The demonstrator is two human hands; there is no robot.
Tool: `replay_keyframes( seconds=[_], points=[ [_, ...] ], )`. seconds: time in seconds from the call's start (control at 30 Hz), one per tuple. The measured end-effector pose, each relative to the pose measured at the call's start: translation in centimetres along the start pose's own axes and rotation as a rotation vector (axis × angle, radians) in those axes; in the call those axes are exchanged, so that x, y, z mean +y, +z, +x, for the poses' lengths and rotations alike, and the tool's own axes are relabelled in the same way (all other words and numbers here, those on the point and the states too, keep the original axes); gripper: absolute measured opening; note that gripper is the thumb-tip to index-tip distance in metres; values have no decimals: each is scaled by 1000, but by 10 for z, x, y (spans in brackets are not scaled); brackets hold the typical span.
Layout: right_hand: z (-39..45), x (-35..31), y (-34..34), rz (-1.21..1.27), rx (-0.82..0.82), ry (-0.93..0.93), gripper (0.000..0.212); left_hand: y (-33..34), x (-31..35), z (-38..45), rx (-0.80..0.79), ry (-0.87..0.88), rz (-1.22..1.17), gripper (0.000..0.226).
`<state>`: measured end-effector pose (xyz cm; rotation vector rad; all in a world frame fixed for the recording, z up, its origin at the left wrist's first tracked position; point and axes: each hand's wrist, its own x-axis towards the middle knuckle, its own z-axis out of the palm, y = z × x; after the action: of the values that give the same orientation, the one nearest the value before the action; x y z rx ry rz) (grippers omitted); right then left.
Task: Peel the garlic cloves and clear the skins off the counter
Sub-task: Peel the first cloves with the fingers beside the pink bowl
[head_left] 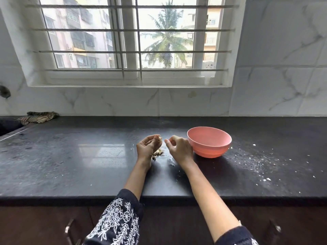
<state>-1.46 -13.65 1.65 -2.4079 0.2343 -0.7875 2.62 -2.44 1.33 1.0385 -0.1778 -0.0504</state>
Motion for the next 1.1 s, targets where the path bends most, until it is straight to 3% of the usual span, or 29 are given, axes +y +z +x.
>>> replay_keyframes(
  seconds=[0.07, 0.2, 0.43, 0.7, 1.1],
  points=[
    [1, 3, 2, 2, -2, -30, 16, 0, 0, 0, 0, 1, 2, 8],
    [0, 0, 2, 156, -26, -129, 40, -1, 1, -1, 4, 18, 20, 8],
    [-3, -3, 2, 213, 45, -220, 13, -1, 1, -5, -19, 43, 115, 8],
    [-4, -2, 0, 200, 99, -213, 16, -1, 1, -5, -25, 31, 116, 6],
    [-1, -1, -1, 217, 15, -156, 17, -3, -1, -5, -45, 70, 176, 9]
  ],
)
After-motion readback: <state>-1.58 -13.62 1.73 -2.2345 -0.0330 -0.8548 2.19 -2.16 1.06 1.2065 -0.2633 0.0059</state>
